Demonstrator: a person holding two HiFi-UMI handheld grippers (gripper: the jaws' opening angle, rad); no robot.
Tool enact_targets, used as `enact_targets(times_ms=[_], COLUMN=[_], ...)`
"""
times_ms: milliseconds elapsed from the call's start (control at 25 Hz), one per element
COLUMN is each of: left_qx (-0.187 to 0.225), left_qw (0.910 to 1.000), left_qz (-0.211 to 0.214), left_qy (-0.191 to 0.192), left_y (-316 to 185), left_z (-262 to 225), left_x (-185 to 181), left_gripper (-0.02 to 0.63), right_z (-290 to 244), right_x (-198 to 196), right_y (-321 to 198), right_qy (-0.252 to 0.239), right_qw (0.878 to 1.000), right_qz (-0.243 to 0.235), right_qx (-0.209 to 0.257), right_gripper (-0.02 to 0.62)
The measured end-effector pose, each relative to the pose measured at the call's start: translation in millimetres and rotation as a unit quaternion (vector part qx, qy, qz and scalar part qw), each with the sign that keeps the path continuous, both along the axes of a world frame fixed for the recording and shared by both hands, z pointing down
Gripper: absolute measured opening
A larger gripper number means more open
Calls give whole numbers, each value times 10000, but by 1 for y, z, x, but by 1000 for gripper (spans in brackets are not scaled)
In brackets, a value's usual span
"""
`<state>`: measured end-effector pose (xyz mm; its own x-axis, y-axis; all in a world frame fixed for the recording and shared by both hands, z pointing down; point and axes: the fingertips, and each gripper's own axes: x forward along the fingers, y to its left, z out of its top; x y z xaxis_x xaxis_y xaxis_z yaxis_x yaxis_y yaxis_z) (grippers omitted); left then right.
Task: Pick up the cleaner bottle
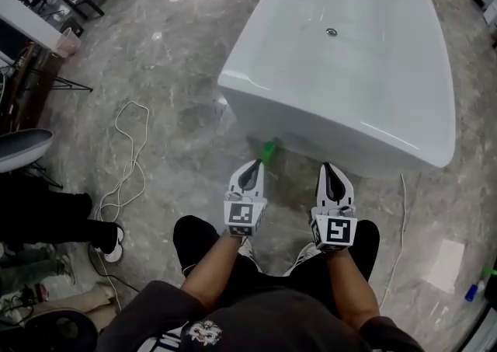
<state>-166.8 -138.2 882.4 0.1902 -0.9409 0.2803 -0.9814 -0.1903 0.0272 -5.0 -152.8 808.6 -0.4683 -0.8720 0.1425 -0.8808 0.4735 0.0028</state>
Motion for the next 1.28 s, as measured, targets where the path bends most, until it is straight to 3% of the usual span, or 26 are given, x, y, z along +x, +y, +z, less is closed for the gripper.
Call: enact_targets(times_ms=[240, 440, 600, 640, 720, 800, 1000, 1280], left_qx=[275, 375, 317, 291, 264, 197, -99, -446], left_qw=[9991, 9992, 9993, 9994, 9995, 9996, 9994, 9978], left_qz=[26, -125, -186, -184, -160, -146, -272, -377], left_qy=[-336, -111, -48, -51, -65, -101, -190, -300], left_y=[-9, -16, -18, -19, -23, -30, -44, -72], left_z=[100, 138, 164, 171, 185, 202, 259, 332], left_x=[-1, -7, -12, -11, -8, -5, -10, -17], left_gripper=[6, 6, 8, 24, 153, 225, 310, 314], right_z=[98, 150, 160, 161, 166, 171, 180, 186], right_x=[-10, -22, -30, -30, -27, -26, -30, -17], right_y=[-9, -9, -8, -7, -9, -12, -10, -1], right_qy=[-158, -156, -146, -146, -175, -214, -173, -258], right_qw=[9997, 9996, 9993, 9993, 9993, 9993, 9992, 9991], right_qz=[-113, -225, -334, -341, -307, -251, -291, -85], right_qx=[141, -5, -75, -81, -114, -146, -192, -334], right_gripper=[17, 17, 17, 17, 17, 17, 17, 17])
